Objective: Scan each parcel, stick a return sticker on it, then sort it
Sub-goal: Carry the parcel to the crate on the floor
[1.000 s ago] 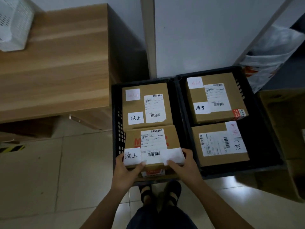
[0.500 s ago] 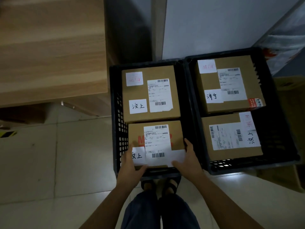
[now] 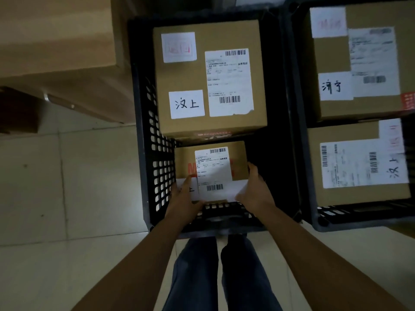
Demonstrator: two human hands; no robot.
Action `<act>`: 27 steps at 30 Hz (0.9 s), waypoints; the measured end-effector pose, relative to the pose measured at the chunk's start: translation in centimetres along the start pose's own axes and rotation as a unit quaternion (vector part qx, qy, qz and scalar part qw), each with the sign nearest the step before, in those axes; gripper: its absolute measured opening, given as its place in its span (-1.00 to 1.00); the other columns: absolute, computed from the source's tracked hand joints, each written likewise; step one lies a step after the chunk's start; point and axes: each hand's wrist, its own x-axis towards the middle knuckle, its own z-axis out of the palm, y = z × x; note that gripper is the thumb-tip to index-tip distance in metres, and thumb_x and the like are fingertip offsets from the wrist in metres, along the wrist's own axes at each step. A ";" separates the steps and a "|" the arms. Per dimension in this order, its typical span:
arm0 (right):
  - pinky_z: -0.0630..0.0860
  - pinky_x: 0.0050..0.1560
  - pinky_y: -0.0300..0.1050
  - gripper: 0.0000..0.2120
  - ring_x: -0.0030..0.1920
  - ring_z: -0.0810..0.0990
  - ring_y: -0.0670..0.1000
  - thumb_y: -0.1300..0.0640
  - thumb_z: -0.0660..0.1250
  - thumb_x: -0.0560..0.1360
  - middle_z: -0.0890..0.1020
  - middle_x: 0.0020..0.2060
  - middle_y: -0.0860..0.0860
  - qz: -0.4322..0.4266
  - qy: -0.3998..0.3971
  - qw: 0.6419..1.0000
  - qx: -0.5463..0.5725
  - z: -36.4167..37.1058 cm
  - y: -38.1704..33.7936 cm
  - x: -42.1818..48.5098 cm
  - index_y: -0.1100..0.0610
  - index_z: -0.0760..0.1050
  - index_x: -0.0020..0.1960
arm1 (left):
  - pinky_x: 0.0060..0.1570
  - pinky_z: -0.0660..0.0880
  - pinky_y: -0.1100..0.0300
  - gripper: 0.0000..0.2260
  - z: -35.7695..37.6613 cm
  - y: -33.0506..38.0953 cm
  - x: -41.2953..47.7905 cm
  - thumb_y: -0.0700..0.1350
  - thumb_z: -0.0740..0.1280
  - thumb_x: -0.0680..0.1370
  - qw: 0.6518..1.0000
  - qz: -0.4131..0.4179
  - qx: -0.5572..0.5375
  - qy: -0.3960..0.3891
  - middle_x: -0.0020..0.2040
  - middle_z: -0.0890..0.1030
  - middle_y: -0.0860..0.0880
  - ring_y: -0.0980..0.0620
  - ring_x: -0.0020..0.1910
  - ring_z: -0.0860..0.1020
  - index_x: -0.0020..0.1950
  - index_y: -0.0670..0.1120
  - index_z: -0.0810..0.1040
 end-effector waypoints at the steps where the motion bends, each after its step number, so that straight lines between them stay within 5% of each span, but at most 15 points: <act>1: 0.52 -0.08 -0.10 -0.08 0.07 0.55 0.10 0.34 0.42 0.38 0.47 0.23 0.12 -0.001 0.000 1.000 -0.016 0.2 0.1 0.2 -0.09 -0.03 0.52 | 0.34 0.38 -0.04 -0.22 0.2 -0.2 0.2 -0.06 0.46 0.47 1.000 0.000 -0.001 -0.006 0.48 0.10 -0.20 -0.20 0.39 0.33 0.56 0.09 0.08; 8: 0.45 0.20 -0.02 -0.19 0.28 0.46 0.18 0.23 0.43 0.45 0.39 0.36 0.16 -0.009 -0.051 0.995 -0.087 -0.1 0.4 0.3 0.03 0.03 0.53 | 0.32 0.28 0.17 -0.40 0.1 0.1 0.0 -0.09 0.39 0.53 1.000 0.014 0.023 -0.004 0.47 0.21 -0.17 -0.12 0.41 0.30 0.51 -0.11 0.23; 14: 0.44 0.22 -0.10 -0.43 0.25 0.46 0.14 0.26 0.40 0.45 0.35 0.33 0.16 -0.074 -0.063 0.987 -0.126 -2.9 -2.1 -3.1 0.12 0.30 0.41 | 0.24 0.43 0.06 -0.50 -2.1 2.4 -3.4 -0.11 0.38 0.52 0.996 0.041 0.046 0.064 0.32 0.42 -0.17 -0.12 0.25 0.44 0.44 -0.08 0.35; 21: 0.44 0.24 -0.04 -0.50 0.26 0.43 0.12 0.20 0.38 0.47 0.36 0.30 0.10 -0.228 -0.011 0.954 -0.195 -7.8 -9.5 -11.1 0.11 0.35 0.39 | 0.16 0.41 0.07 -0.61 -6.8 7.2 -12.8 -0.12 0.39 0.51 0.961 0.149 0.080 0.220 0.22 0.50 -0.10 -0.11 0.20 0.46 0.33 -0.10 0.45; 27: 0.45 0.19 -0.03 -0.61 0.19 0.44 0.07 0.19 0.39 0.48 0.43 0.18 0.04 -0.413 0.054 0.889 -0.192 -10.7 -19.7 -19.7 0.09 0.43 0.28 | -0.04 0.42 0.11 -0.65 -14.3 8.4 -22.3 -0.14 0.42 0.46 0.884 0.207 0.094 0.408 0.08 0.55 -0.06 -0.10 0.03 0.54 0.23 -0.07 0.51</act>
